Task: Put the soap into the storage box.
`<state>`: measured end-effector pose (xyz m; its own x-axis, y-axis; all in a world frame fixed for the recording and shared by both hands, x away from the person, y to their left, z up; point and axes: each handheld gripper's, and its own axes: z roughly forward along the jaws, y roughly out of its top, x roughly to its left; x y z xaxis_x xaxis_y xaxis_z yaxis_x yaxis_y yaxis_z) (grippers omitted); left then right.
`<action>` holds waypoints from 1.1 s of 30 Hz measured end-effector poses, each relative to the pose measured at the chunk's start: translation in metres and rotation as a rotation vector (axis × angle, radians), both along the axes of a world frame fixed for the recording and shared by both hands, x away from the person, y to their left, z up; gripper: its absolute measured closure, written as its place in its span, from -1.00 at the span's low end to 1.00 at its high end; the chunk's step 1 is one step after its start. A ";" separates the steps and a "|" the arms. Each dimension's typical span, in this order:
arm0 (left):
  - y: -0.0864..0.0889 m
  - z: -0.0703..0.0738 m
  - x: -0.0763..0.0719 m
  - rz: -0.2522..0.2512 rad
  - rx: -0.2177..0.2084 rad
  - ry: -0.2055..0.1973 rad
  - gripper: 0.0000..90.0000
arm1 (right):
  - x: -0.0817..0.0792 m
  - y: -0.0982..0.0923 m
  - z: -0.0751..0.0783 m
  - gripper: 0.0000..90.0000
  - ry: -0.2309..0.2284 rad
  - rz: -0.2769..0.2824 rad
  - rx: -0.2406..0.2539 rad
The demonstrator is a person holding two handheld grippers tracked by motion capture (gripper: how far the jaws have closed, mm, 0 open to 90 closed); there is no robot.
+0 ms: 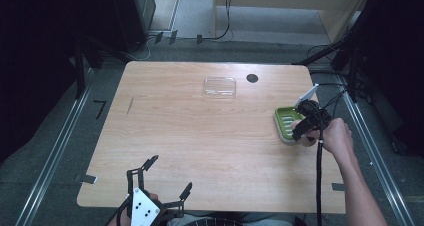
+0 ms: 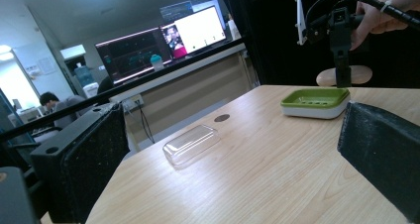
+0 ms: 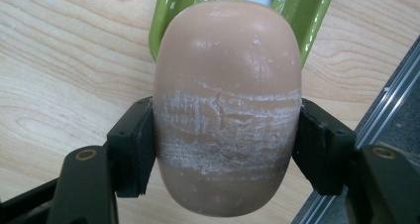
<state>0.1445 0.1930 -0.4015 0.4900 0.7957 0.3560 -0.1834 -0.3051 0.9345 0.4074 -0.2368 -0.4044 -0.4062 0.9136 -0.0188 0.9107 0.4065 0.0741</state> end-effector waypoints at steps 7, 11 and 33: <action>0.000 0.000 0.000 0.001 0.000 0.000 -1.00 | 0.004 -0.001 0.000 -0.26 -0.010 -0.014 0.007; 0.000 0.000 0.000 0.000 0.000 0.000 -1.00 | 0.008 -0.003 0.000 -0.26 -0.017 -0.021 0.015; 0.000 0.000 0.000 0.000 0.001 0.001 -1.00 | 0.021 -0.003 -0.004 -0.26 -0.062 -0.050 0.052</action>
<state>0.1445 0.1928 -0.4016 0.4901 0.7955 0.3563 -0.1828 -0.3058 0.9344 0.4288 -0.2393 -0.4088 -0.3592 0.9332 0.0058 0.9229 0.3543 0.1504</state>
